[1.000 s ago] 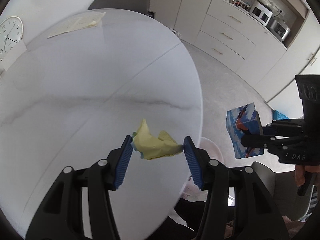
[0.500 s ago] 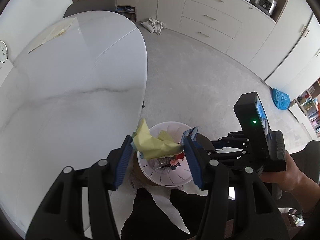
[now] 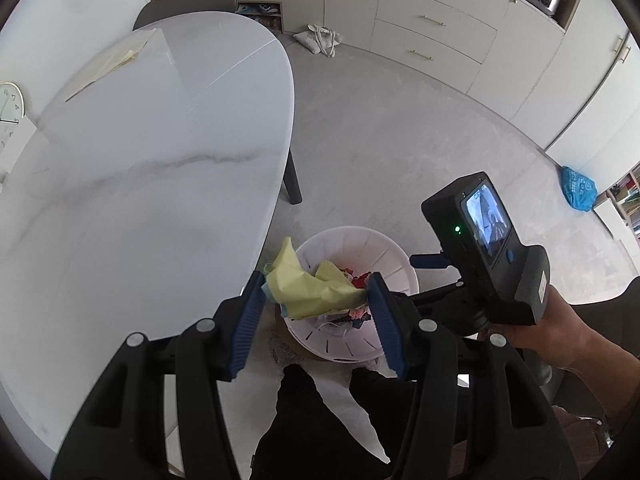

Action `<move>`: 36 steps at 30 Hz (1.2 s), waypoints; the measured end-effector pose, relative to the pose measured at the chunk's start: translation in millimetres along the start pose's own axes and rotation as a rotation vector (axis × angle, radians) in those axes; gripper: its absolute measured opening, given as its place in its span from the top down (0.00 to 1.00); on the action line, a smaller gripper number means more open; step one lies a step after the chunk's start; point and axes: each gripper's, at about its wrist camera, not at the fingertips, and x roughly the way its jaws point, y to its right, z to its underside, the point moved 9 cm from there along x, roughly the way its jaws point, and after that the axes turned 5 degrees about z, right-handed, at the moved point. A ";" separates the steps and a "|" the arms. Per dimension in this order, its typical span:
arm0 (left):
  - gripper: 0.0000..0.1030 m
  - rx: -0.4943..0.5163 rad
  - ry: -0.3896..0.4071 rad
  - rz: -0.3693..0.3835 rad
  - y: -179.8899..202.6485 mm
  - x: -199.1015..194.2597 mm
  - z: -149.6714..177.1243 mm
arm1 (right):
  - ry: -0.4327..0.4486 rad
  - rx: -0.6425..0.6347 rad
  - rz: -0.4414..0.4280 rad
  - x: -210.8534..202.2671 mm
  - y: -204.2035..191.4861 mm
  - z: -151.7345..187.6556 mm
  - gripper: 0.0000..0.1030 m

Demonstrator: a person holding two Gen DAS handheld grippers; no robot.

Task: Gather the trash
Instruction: 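Drop the carton into the wastebasket with the right tool while the left tool carries the yellow cloth, then release the yellow cloth into the wastebasket with the left tool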

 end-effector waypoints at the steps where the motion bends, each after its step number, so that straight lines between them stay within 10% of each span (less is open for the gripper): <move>1: 0.50 0.007 -0.005 -0.002 0.1 2.3 -0.7 | 0.007 0.021 -0.002 -4.2 5.2 0.1 0.21; 21: 0.50 0.126 -0.062 0.011 35.1 48.2 -7.9 | 0.130 0.148 0.065 -87.7 63.6 11.1 0.11; 29: 0.27 0.192 -0.258 0.049 50.4 129.1 25.4 | 0.120 0.167 0.099 -92.2 84.4 15.7 0.10; 36: 0.17 0.207 -0.273 0.046 61.2 136.3 29.5 | 0.112 0.205 0.106 -92.2 99.5 21.8 0.10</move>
